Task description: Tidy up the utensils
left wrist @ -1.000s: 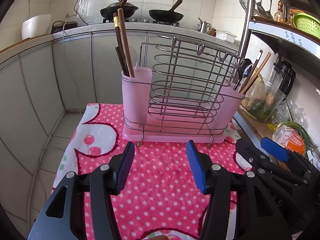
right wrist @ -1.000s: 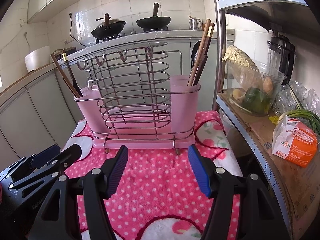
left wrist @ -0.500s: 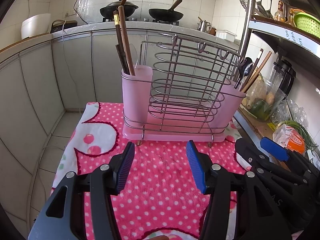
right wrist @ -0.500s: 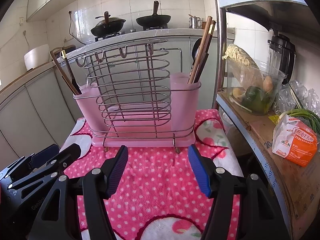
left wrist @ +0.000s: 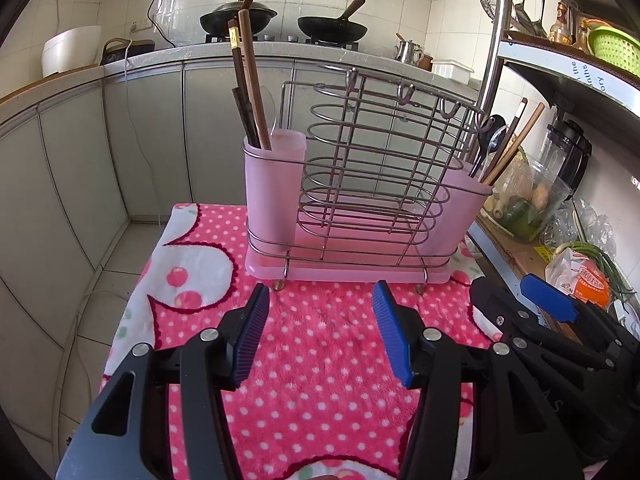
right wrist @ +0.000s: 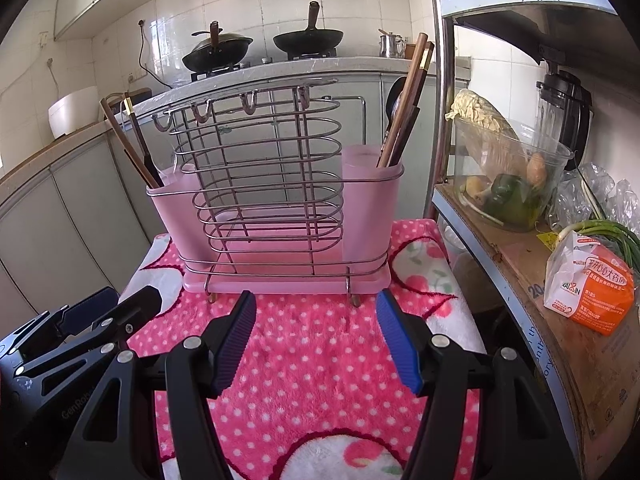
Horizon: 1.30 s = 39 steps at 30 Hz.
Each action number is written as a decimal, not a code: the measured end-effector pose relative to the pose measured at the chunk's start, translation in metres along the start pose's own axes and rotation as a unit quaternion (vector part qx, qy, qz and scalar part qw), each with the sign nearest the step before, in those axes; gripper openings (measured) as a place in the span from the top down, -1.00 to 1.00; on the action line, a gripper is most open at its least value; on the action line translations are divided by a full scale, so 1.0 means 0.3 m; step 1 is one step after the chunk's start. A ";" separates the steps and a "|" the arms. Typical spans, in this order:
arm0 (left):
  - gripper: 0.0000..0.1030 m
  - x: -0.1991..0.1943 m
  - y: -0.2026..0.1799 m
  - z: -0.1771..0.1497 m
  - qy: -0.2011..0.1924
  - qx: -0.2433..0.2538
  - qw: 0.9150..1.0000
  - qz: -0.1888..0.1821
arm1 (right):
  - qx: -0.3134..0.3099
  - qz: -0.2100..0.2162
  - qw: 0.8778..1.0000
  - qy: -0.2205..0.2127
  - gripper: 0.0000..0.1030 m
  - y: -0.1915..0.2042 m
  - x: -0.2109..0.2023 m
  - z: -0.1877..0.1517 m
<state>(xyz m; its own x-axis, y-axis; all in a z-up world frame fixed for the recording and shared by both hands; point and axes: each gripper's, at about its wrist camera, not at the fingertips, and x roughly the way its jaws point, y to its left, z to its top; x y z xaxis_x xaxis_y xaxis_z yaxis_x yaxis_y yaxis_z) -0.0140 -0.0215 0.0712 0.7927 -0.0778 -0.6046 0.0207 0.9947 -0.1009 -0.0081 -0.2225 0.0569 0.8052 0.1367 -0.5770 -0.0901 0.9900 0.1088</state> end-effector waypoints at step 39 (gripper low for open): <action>-0.06 0.041 0.022 -0.011 0.015 -0.004 1.000 -0.001 | -0.009 -0.002 1.000 0.013 -0.20 -0.002 0.028 -0.001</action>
<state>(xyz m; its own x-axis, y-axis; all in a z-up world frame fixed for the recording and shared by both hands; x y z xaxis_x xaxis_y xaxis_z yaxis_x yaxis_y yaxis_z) -0.0062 -0.0162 0.0605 0.7735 -0.0815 -0.6285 0.0167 0.9940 -0.1084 -0.0015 -0.2221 0.0516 0.7901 0.1342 -0.5981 -0.0986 0.9909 0.0920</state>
